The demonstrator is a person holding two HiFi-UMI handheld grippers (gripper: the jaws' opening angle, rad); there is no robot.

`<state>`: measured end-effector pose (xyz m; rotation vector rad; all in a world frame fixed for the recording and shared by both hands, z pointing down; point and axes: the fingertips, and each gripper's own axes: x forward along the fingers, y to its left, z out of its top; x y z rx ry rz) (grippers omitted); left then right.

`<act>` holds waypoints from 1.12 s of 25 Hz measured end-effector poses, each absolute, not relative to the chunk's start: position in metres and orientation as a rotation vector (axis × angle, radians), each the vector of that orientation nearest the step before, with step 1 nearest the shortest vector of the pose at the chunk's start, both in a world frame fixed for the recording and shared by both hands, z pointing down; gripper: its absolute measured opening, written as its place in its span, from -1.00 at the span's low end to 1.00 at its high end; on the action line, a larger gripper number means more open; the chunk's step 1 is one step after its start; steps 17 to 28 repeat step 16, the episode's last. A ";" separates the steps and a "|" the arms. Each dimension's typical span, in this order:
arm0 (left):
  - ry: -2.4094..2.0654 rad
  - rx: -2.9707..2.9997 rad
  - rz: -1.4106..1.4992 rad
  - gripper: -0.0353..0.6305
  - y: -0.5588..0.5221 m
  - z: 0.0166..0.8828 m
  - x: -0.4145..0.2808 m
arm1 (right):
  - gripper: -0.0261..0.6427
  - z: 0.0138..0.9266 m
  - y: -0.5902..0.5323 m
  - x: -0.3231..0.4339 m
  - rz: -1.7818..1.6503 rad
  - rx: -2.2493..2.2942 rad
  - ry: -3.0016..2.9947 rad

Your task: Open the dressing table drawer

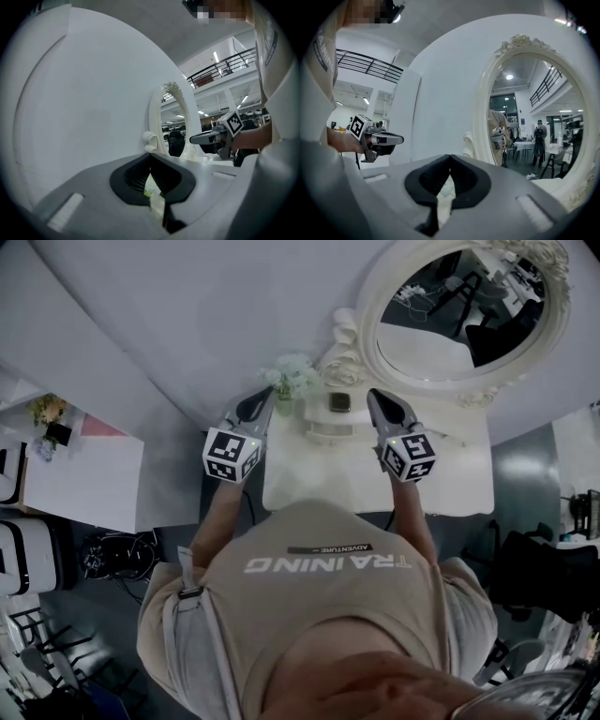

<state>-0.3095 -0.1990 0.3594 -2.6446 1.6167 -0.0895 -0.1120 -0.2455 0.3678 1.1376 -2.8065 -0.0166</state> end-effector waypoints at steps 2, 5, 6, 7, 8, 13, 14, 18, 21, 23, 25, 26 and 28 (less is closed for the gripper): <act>1.612 -2.665 -0.071 -0.87 -0.198 0.364 -0.306 | -0.91 0.372 -0.244 -0.115 -0.017 1.130 -2.796; 1.603 -2.666 -0.105 -0.87 -0.197 0.370 -0.305 | -0.91 0.374 -0.243 -0.117 -0.040 1.119 -2.784; 1.600 -2.654 -0.127 -0.87 -0.198 0.371 -0.306 | -0.91 0.373 -0.243 -0.118 -0.050 1.119 -2.788; 1.597 -2.638 -0.151 -0.87 -0.199 0.373 -0.306 | -0.91 0.373 -0.243 -0.118 -0.060 1.119 -2.793; 1.593 -2.620 -0.172 -0.87 -0.199 0.374 -0.306 | -0.91 0.373 -0.242 -0.119 -0.069 1.119 -2.795; 1.577 -2.578 -0.209 -0.87 -0.203 0.371 -0.304 | -0.91 0.375 -0.246 -0.122 -0.087 1.112 -2.785; 1.570 -2.562 -0.225 -0.87 -0.205 0.370 -0.304 | -0.91 0.374 -0.249 -0.122 -0.088 1.117 -2.785; 1.555 -2.522 -0.269 -0.87 -0.210 0.367 -0.303 | -0.91 0.372 -0.253 -0.122 -0.088 1.131 -2.786; 1.555 -2.522 -0.269 -0.87 -0.210 0.367 -0.303 | -0.91 0.372 -0.253 -0.122 -0.088 1.131 -2.786; 1.555 -2.522 -0.269 -0.87 -0.210 0.367 -0.303 | -0.91 0.372 -0.253 -0.122 -0.088 1.131 -2.786; 1.555 -2.522 -0.269 -0.87 -0.210 0.367 -0.303 | -0.91 0.372 -0.253 -0.122 -0.088 1.131 -2.786; 1.555 -2.522 -0.269 -0.87 -0.210 0.367 -0.303 | -0.91 0.372 -0.253 -0.122 -0.088 1.131 -2.786; 1.555 -2.522 -0.269 -0.87 -0.210 0.367 -0.303 | -0.91 0.372 -0.253 -0.122 -0.088 1.131 -2.786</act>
